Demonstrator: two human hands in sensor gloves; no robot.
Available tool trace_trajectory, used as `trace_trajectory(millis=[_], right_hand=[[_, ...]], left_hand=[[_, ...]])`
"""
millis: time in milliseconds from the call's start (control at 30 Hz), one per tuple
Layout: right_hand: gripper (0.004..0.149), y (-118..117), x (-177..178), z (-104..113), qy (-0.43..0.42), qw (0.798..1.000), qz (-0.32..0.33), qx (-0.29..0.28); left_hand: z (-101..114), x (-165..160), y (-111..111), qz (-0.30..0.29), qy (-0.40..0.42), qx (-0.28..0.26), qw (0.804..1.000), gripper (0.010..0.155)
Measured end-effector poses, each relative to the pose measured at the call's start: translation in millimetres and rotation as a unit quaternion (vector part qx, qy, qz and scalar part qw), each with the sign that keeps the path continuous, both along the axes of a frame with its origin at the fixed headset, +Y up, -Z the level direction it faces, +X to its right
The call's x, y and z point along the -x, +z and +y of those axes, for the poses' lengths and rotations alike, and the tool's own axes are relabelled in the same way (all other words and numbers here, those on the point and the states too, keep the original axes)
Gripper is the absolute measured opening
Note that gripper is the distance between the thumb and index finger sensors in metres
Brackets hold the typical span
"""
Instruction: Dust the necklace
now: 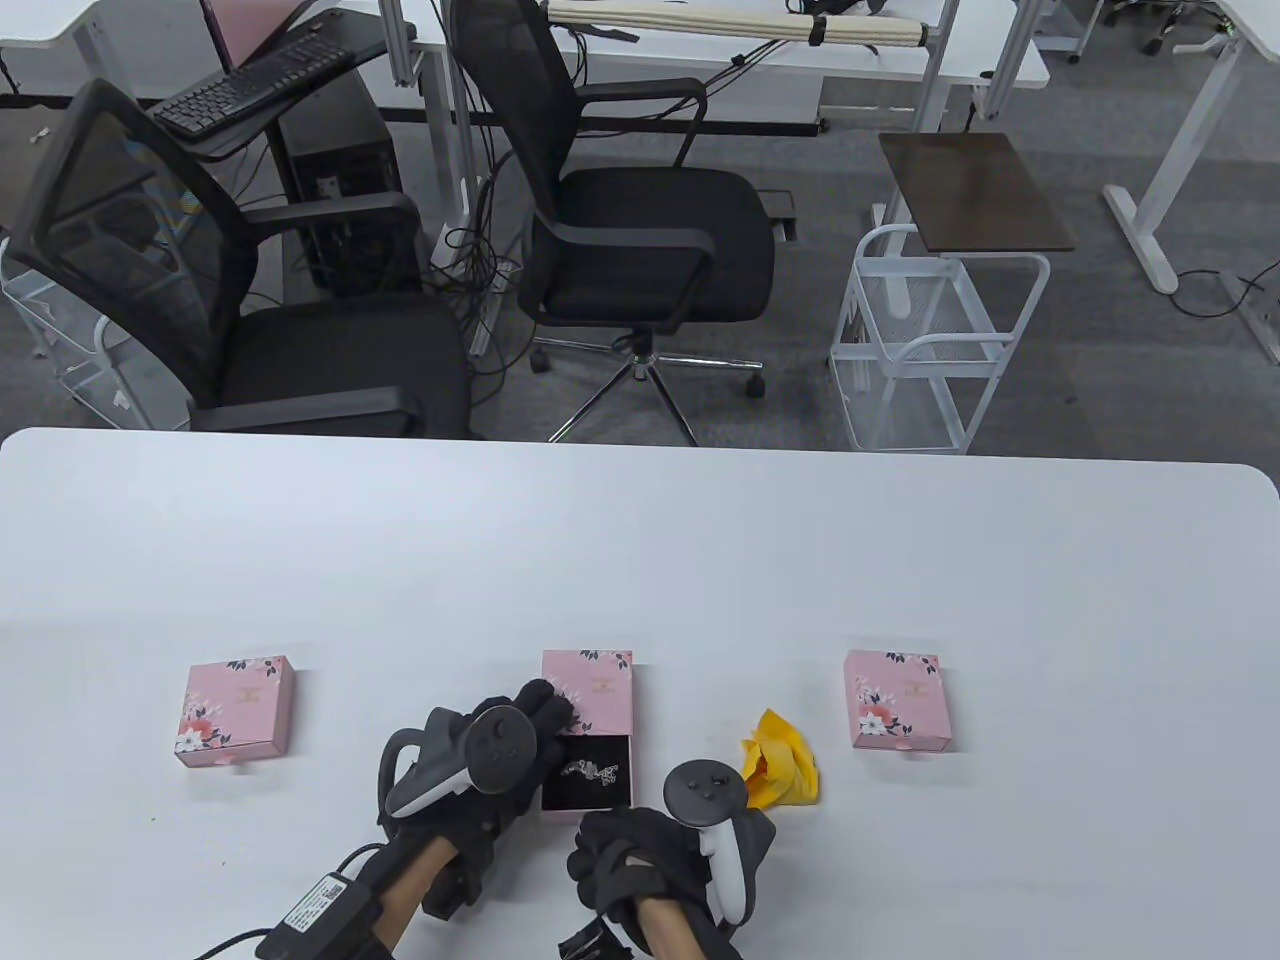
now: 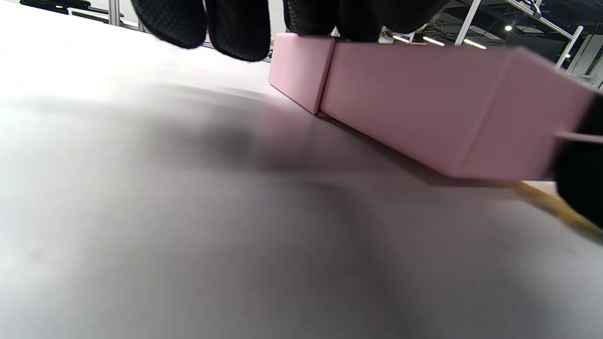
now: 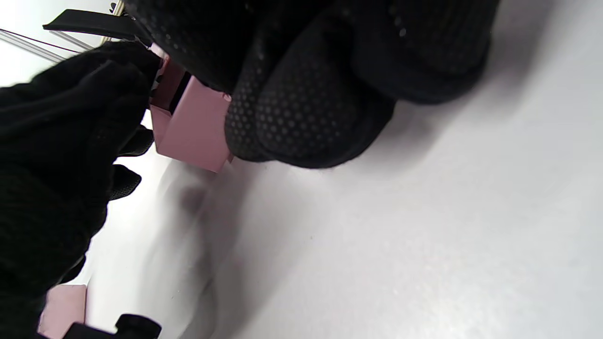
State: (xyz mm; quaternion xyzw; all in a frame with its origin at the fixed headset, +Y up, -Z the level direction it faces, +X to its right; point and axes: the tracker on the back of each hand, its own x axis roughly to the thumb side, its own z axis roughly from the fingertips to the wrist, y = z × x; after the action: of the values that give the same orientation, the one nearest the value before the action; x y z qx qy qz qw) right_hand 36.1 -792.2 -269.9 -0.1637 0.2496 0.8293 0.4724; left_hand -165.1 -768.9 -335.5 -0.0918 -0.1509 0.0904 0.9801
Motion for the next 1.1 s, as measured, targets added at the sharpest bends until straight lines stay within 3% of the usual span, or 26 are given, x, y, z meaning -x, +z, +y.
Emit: trace_trajectory(millis=[367, 567, 733, 933, 1033, 1100], right_hand=[[0.038, 13.1, -4.9, -0.2, -0.003, 1.000, 0.013, 0.006], [0.046, 12.5, -9.7, 5.5, 0.014, 0.999, 0.046, 0.012], [0.047, 13.6, -18.9, 23.5, 0.029, 0.997, 0.064, 0.008], [0.045, 3.6, -19.0, 66.9, 0.099, 0.988, 0.081, -0.083], [0.044, -7.2, -10.5, 80.7, 0.128, 0.976, 0.082, -0.153], [0.042, -14.5, -2.5, 83.6, 0.164, 0.958, 0.093, -0.218]], left_hand=[[-0.2, 0.0, 0.9, 0.000, -0.004, 0.015, 1.000, 0.054], [0.3, -1.3, 2.2, -0.005, -0.003, 0.017, 1.000, 0.056], [19.5, 5.3, 5.7, -0.001, 0.028, 0.001, 1.000, 0.058], [49.6, 24.2, 20.0, 0.021, 0.127, -0.019, 0.992, 0.058], [52.3, 39.3, 32.0, 0.031, 0.158, -0.010, 0.987, 0.059], [49.0, 49.5, 35.8, 0.040, 0.178, -0.006, 0.983, 0.059]])
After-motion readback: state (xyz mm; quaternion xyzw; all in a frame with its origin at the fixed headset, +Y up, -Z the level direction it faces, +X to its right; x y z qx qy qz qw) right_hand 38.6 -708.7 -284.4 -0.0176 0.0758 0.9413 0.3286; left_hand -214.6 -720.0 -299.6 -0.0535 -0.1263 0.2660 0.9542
